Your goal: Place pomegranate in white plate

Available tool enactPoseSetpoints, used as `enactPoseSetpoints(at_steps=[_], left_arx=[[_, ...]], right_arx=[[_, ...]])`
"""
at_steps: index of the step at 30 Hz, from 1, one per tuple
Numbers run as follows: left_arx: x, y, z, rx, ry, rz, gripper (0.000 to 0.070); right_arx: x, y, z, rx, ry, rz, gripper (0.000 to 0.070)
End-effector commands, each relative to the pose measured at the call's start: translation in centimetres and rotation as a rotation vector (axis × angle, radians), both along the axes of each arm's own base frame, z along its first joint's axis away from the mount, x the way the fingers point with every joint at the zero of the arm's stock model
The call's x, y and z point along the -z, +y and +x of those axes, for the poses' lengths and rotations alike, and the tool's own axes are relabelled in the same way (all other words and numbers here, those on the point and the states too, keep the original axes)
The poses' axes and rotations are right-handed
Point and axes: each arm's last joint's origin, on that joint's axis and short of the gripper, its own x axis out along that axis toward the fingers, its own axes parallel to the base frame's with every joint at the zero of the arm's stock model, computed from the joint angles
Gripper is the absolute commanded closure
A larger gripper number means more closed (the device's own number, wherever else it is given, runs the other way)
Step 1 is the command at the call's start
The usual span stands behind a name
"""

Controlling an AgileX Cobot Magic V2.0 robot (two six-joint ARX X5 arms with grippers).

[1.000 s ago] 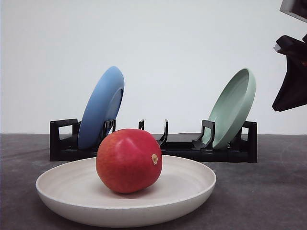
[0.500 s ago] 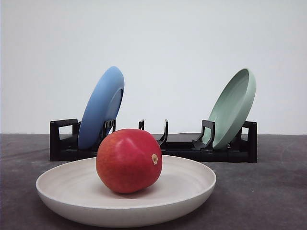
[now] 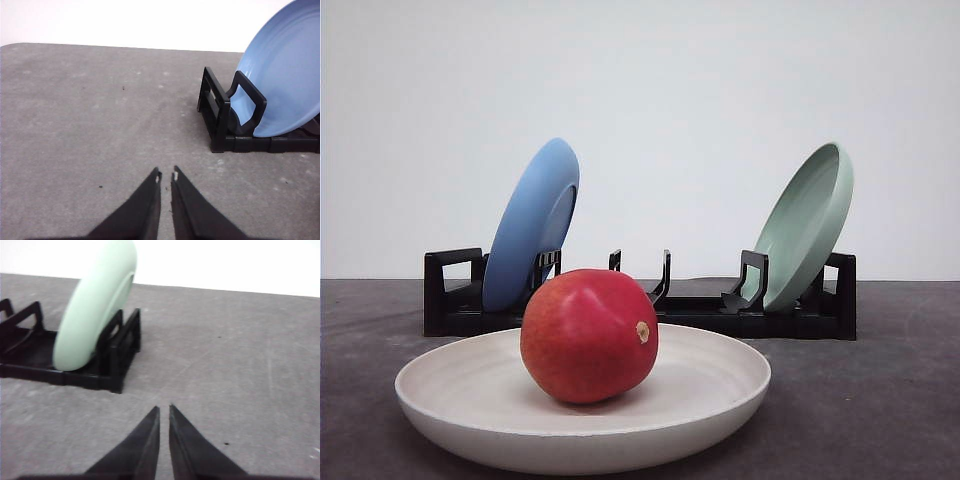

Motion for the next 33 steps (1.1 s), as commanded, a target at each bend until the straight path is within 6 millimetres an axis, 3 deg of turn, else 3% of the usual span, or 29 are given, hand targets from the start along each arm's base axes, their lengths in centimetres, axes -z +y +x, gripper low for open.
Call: enactPoseSetpoints(at_steps=[1,7,33], left_arx=[[0.4,0.0,0.0,0.003,0.011,0.013,0.0683],[0.4,0.0,0.0,0.003,0.011,0.013,0.0683],[0.4,0.0,0.0,0.003,0.011,0.013,0.0683]], right_arx=[[0.4,-0.1,0.0,0.018,-0.020,0.015,0.0671],[1.6,-0.2,0.3,0.041,-0.046,0.040,0.0671],[1.4,-0.2,0.4,0.041,-0.076,0.041,0.0671]])
